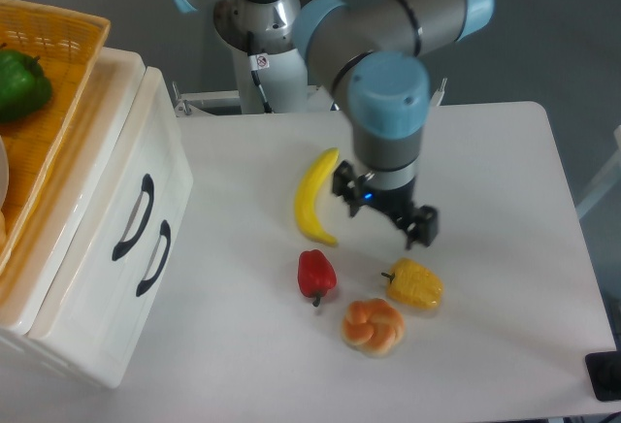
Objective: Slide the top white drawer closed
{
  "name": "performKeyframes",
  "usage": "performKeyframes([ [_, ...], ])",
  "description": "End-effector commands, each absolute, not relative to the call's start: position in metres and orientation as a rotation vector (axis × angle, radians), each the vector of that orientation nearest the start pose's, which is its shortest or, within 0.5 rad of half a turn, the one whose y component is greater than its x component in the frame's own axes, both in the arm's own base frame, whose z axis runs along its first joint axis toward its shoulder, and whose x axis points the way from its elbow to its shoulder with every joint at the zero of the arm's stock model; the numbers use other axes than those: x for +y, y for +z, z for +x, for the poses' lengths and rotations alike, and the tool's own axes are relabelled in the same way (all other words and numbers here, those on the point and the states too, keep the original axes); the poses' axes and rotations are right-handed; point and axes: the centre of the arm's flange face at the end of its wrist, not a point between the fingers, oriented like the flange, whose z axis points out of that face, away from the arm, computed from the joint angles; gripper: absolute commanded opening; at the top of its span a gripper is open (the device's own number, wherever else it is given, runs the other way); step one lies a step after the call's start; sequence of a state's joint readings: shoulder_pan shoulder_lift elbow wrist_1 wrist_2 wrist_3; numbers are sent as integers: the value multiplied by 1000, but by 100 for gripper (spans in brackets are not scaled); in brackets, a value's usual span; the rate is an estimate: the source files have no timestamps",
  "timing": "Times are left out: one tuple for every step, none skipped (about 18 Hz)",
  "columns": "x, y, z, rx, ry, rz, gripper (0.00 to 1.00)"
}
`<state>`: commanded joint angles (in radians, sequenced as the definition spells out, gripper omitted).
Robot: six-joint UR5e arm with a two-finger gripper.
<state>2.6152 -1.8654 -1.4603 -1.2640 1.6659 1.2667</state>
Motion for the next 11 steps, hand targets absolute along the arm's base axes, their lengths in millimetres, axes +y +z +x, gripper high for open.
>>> performKeyframes([
  [406, 418, -480, 363, 248, -3145, 100],
  [394, 418, -488, 385, 232, -3154, 100],
  [382, 421, -496, 407, 223, -3154, 100],
  [368, 422, -505, 445, 216, -3156, 100],
  [357, 425, -510, 488, 223, -3152, 100],
  [350, 429, -514, 526, 231, -3144, 100],
  [345, 430, -517, 541, 227, -3137, 100],
  [339, 430, -521, 543, 221, -3125, 100],
  [332, 430, -525, 531, 208, -3115, 100],
  [326, 433, -526, 523, 194, -3100, 100],
  [317, 431, -531, 517, 168, -3076, 100],
])
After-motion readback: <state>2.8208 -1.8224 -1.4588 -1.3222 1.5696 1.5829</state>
